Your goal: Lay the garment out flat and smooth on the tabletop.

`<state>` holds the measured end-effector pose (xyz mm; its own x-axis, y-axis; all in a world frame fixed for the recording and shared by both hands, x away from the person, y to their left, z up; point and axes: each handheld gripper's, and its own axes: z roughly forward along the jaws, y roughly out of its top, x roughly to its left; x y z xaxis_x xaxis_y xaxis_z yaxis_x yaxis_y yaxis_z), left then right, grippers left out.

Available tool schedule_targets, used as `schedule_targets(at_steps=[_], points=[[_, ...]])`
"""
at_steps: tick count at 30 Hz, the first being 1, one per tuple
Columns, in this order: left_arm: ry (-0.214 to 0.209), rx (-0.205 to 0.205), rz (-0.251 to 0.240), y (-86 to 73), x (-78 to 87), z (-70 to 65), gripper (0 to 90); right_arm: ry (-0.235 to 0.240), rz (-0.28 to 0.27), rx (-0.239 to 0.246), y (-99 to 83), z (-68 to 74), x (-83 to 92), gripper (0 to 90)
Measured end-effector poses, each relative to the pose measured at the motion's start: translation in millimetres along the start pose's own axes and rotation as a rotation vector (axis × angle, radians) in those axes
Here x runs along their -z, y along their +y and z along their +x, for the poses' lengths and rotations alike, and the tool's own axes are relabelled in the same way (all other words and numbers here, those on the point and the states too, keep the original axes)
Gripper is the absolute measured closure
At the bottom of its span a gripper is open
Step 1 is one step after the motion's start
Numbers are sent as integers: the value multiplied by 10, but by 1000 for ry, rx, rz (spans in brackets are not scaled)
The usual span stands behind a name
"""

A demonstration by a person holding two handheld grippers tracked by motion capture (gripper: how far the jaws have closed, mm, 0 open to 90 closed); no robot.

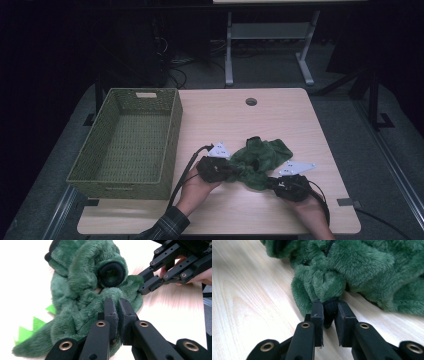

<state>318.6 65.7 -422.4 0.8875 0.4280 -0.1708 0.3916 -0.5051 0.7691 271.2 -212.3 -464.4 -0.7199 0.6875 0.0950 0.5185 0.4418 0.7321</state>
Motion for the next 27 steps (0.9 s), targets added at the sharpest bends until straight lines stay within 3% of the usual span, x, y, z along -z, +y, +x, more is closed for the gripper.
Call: schedule_targets(at_steps=[10,18,23,27], points=[[-7,33,-8,-42,182,87,878,-29,-8,-12,-80,-112,173,786],[3,73,10,-215,294,125,880,-64,1,-50,-184,-231,343,787],[-1,107,47,-344,253,123,877,-82,27,-86,-282,-341,448,787],[32,91,51,-344,223,84,779,-87,27,-97,-310,-379,462,739]])
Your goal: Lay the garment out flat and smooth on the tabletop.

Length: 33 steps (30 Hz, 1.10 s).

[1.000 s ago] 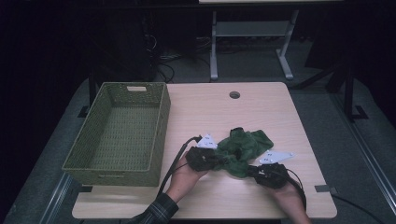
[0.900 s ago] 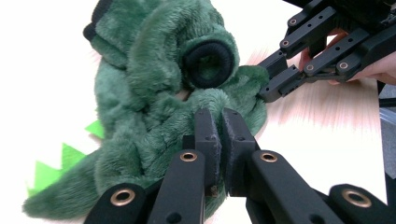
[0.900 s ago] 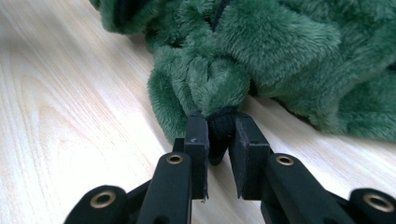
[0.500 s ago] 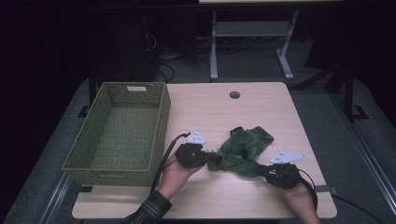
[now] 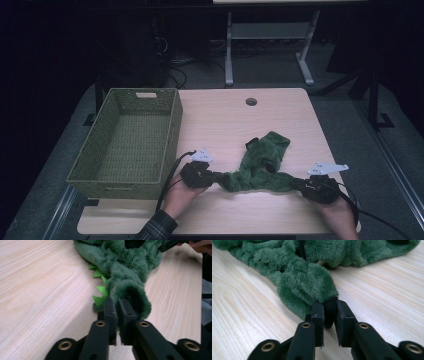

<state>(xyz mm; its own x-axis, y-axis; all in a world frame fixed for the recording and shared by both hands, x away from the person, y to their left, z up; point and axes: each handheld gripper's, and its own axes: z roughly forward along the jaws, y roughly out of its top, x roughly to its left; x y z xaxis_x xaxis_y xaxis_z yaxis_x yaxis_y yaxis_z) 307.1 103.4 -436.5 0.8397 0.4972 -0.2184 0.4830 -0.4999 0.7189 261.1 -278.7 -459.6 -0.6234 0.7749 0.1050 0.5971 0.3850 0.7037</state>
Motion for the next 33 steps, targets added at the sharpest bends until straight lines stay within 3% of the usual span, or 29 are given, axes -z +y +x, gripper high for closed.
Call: schedule_targets(at_steps=[3,5,10,14,16,21,23,25,27,30,33], points=[[33,-6,-27,58,100,-7,705,-27,-25,-3,11,-2,40,664],[27,-10,-58,120,190,-28,709,-36,-42,-7,30,-2,93,647],[-37,-46,-63,225,161,-166,883,-21,-84,18,97,58,168,759],[-70,-58,-16,219,-42,-241,898,24,-65,38,147,108,85,879],[-80,-64,8,195,-150,-252,898,36,-51,46,172,122,23,896],[-26,-61,89,94,-369,-142,899,35,-1,60,204,131,-152,898],[-19,-40,99,59,-407,-82,899,27,42,55,194,135,-222,898],[-10,-48,117,43,-418,-50,899,26,71,65,171,136,-288,900],[-12,-41,117,33,-416,-53,899,27,67,60,167,144,-283,900],[-4,-73,157,8,-371,-61,899,34,77,61,160,177,-272,900],[-22,-47,152,-55,-316,-50,899,45,83,70,146,225,-259,900]])
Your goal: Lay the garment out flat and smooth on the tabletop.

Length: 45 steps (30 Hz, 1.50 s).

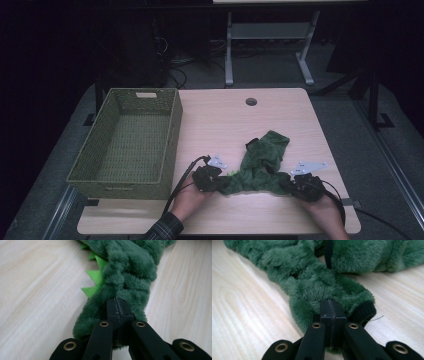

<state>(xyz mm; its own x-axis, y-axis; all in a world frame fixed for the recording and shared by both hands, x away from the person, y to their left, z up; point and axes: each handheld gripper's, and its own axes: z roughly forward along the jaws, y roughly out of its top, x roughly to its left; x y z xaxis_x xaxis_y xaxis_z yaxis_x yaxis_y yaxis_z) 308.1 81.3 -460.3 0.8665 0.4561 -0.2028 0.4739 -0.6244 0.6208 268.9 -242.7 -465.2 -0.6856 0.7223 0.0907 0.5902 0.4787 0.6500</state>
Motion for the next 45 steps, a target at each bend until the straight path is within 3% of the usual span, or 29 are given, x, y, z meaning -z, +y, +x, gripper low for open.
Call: schedule_targets(at_steps=[2,6,14,17,24,35,41,45], points=[[-12,19,-2,-46,32,4,899,14,-2,10,-9,37,0,900],[-22,3,21,-134,117,-5,900,43,8,24,-11,121,0,899],[-38,37,24,-320,261,-77,899,80,18,46,-25,277,1,899],[-32,22,19,-312,301,-99,895,87,24,64,-21,327,13,882],[-23,9,-60,-7,410,-21,722,61,-86,49,73,311,187,787],[-5,-57,-111,546,246,275,591,43,-84,45,96,262,150,704],[-5,-65,-126,812,73,406,564,35,-87,39,84,255,144,693],[-25,-47,-143,939,-74,464,552,33,-89,25,66,238,152,690]])
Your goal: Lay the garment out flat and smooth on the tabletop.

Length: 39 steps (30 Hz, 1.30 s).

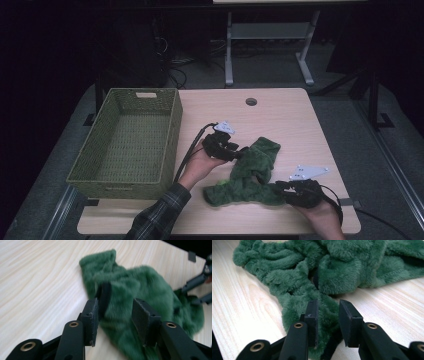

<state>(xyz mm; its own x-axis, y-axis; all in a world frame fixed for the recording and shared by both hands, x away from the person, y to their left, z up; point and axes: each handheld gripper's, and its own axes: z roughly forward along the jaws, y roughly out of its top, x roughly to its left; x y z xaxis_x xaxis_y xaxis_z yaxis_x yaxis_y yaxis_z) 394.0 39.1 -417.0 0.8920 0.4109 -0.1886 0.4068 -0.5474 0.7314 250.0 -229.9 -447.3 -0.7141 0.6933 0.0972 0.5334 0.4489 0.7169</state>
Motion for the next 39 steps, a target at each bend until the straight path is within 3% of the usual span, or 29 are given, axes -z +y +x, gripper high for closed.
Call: schedule_targets(at_steps=[6,8,10,12,21,30,34,39], points=[[-25,8,34,-7,-220,28,530,5,3,-12,-12,3,-9,670],[-24,0,50,-29,-246,21,615,5,5,-13,-17,5,-11,663],[-15,-17,68,-50,-245,6,761,3,2,-13,-17,10,-10,648],[-6,-3,55,-69,-201,2,840,-2,4,-16,-9,21,-11,634],[47,3,8,-198,75,-33,849,-4,2,-37,123,97,-133,611],[48,13,0,-247,176,-67,849,-52,27,-86,203,35,-333,592],[42,27,-2,-253,182,-68,850,-82,30,-118,206,-59,-360,678],[42,29,-9,-255,223,-59,850,-117,1,-102,221,-182,-327,795]])
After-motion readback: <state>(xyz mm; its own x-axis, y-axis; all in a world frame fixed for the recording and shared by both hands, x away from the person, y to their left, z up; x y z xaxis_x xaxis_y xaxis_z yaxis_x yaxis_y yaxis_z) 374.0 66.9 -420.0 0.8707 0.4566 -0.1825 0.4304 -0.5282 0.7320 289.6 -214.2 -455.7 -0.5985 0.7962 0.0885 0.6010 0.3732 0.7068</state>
